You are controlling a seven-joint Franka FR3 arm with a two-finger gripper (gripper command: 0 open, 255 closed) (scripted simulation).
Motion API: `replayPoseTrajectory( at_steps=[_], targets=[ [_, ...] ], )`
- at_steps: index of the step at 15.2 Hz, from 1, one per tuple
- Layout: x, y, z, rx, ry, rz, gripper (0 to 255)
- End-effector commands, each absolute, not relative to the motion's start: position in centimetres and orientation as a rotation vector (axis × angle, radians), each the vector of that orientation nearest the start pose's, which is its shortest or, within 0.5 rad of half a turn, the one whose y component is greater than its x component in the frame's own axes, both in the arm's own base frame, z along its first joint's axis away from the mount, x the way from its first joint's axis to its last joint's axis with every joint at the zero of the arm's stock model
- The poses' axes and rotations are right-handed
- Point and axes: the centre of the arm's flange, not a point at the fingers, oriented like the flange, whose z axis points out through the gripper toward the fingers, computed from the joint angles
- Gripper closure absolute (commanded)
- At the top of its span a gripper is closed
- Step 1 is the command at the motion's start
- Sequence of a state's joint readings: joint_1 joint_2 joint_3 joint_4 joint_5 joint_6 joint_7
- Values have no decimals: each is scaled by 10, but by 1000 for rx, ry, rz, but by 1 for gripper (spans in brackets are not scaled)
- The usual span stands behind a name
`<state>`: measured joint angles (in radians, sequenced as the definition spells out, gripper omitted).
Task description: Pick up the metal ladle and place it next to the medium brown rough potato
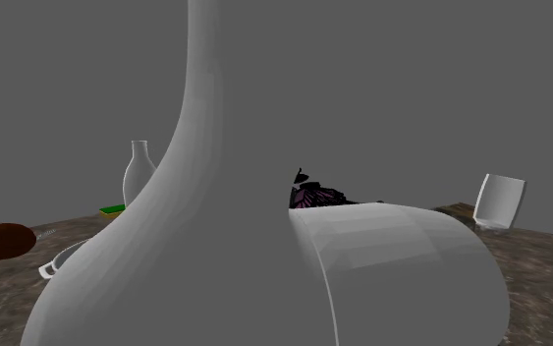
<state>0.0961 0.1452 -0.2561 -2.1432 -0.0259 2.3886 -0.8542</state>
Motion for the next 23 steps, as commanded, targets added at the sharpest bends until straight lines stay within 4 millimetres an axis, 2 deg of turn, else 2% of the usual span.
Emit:
replayPoseTrajectory(
  at_steps=[1, 23],
  targets=[
    [561, -89, 358, -3033, -1136, -105, 255],
    [561, -89, 475, -3033, -1136, -105, 255]
  ],
)
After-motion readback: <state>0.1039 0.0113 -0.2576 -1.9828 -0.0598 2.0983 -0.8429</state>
